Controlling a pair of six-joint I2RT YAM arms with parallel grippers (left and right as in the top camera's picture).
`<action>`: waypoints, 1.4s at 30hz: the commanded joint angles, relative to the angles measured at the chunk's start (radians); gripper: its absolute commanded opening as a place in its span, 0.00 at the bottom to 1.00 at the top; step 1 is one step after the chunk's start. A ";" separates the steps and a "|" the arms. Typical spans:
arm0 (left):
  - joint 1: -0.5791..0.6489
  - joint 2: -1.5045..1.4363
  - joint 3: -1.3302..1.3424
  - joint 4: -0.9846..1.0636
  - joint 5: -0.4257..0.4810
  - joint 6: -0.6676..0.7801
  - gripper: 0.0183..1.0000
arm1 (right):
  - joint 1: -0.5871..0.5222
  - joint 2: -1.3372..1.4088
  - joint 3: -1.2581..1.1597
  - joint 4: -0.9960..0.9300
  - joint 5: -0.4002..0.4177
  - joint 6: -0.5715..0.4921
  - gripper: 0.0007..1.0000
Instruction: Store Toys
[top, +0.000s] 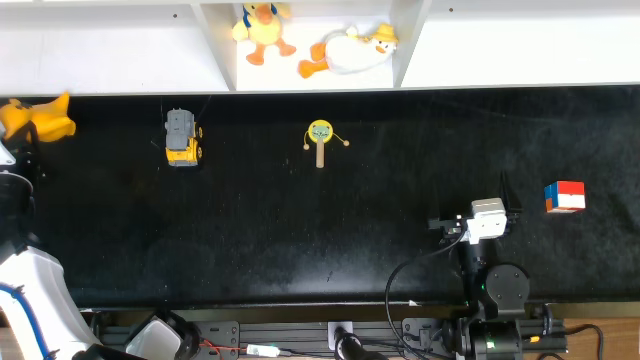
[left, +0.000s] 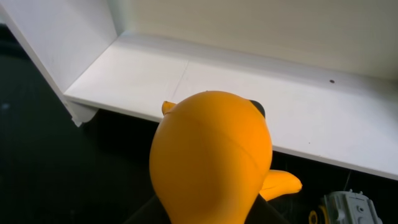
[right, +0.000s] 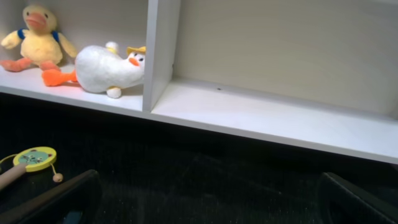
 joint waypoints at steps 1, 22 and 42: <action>-0.003 -0.015 0.029 0.040 0.035 0.040 0.02 | -0.005 -0.003 -0.013 0.004 -0.007 -0.003 1.00; -0.064 0.164 0.030 0.254 -0.126 0.062 0.02 | -0.005 -0.003 -0.013 0.004 -0.007 -0.003 0.99; -0.222 0.502 0.433 0.166 -0.444 -0.049 0.02 | -0.005 -0.003 -0.013 0.004 -0.007 -0.003 1.00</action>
